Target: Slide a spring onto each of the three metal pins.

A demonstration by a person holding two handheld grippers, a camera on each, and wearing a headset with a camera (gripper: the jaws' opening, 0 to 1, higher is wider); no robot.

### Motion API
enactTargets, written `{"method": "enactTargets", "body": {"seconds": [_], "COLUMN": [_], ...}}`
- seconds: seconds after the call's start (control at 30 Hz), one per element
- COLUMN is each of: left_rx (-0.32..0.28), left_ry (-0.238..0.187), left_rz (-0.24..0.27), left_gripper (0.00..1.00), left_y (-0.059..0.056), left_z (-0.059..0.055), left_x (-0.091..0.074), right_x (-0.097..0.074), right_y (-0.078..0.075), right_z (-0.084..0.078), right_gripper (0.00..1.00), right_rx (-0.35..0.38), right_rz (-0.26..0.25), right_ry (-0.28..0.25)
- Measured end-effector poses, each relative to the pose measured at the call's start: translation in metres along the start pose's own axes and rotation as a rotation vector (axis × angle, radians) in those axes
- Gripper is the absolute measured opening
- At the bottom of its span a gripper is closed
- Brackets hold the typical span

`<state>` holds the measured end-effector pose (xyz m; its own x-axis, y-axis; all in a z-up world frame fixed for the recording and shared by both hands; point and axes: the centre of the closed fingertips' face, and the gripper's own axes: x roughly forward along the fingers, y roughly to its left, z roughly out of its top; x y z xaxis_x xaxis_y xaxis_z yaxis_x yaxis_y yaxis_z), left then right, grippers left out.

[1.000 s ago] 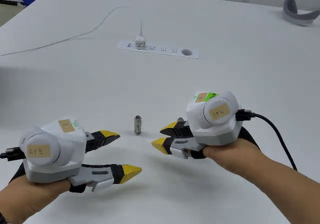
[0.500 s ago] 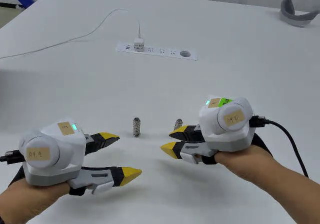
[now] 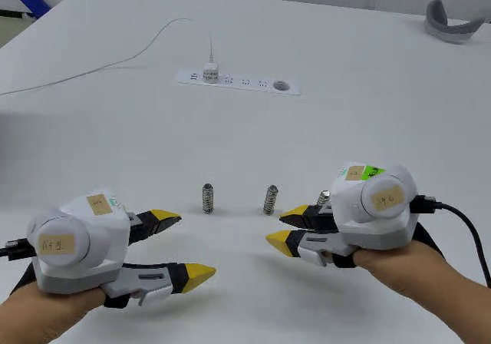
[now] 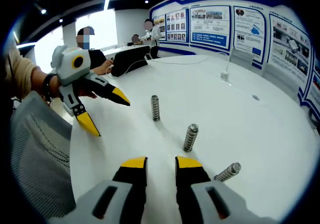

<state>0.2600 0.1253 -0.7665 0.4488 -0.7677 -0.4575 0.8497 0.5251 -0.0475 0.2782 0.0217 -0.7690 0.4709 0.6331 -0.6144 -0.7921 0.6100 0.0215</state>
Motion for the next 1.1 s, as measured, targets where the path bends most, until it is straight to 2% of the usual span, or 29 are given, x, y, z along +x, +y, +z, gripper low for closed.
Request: {"method": "enactTargets", "body": {"seconds": [0.7,0.97,1.1], "left_rx": [-0.004,-0.009,-0.013], "left_ry": [0.009,0.009,0.009], "left_rz": [0.004,0.004,0.006], "left_gripper": [0.58,0.58,0.58], "left_y": [0.001,0.001,0.001], "left_z": [-0.003,-0.004,-0.004], "left_x": [0.000,0.001,0.000], "right_x": [-0.039,-0.050,-0.055], "right_y": [-0.030,-0.035,-0.036], "right_z": [-0.021,-0.025,-0.027], "right_gripper": [0.27,0.30,0.35], "right_rx": [0.059,0.060,0.058], "right_rz": [-0.079,-0.091,-0.085], "right_ry": [-0.026,-0.046,-0.065]}}
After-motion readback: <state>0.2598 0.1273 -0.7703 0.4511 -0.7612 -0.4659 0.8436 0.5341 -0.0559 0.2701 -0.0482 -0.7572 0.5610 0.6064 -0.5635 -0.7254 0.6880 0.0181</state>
